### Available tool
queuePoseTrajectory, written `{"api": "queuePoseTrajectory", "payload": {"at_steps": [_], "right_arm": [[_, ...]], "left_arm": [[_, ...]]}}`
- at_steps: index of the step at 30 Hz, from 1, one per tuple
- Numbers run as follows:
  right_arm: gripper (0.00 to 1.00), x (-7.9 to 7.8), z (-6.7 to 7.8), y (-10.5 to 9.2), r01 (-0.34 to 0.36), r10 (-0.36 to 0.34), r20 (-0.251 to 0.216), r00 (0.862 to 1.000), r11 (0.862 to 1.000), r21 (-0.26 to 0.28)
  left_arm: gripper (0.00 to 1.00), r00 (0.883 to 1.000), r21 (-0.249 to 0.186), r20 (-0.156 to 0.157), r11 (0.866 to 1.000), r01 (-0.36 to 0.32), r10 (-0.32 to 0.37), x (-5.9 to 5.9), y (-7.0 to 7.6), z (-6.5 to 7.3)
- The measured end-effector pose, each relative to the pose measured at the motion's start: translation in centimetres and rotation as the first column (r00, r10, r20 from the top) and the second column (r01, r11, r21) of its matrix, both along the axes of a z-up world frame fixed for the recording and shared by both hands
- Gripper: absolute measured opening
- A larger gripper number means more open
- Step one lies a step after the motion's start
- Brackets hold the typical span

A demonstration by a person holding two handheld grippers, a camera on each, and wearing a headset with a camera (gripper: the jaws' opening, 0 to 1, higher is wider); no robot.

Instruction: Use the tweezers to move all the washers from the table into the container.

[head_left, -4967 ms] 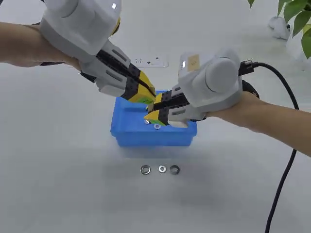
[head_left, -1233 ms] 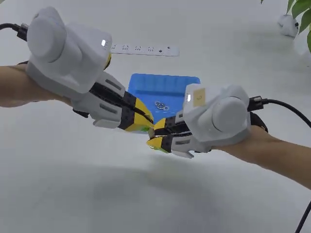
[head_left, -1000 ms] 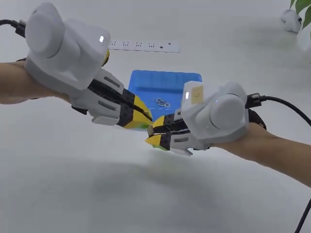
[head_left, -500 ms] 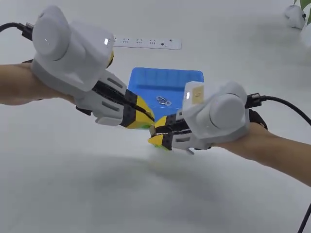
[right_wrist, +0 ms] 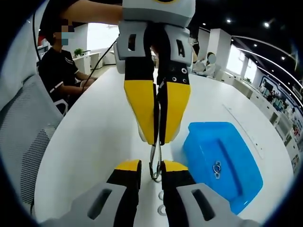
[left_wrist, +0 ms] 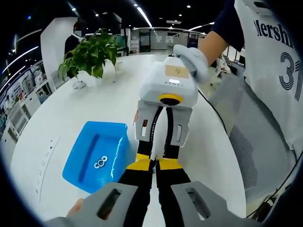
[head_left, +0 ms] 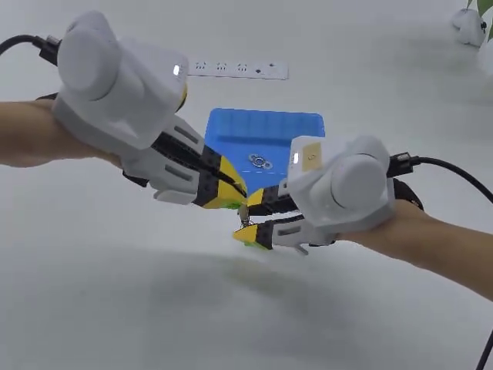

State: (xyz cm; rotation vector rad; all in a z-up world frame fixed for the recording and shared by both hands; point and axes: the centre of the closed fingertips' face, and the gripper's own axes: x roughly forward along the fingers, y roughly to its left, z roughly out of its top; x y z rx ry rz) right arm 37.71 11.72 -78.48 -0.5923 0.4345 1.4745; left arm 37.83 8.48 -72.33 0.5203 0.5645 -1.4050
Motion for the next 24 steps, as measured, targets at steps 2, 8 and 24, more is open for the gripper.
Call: {"api": "queuePoseTrajectory", "payload": {"at_steps": [2, 8, 24], "right_arm": [[0.18, 0.0, 0.14, 0.0, 0.003, -0.003, -0.006, 1.0, 1.0, 0.007], [0.14, 0.29, 0.26, -0.17, 0.013, -0.013, 0.003, 1.0, 1.0, 0.009], [0.1, -0.09, 0.51, -0.14, 0.014, -0.014, -0.012, 1.0, 1.0, -0.002]], "left_arm": [[0.06, 1.0, 0.002, -0.005, 1.0, -0.002, 0.002, 0.07, -0.05, 0.0], [0.06, 1.0, 0.013, -0.012, 1.0, -0.007, 0.007, 0.32, -0.18, -0.04], [0.06, 0.999, 0.009, -0.034, 1.0, -0.002, 0.002, -0.3, -0.17, 0.27]]}}
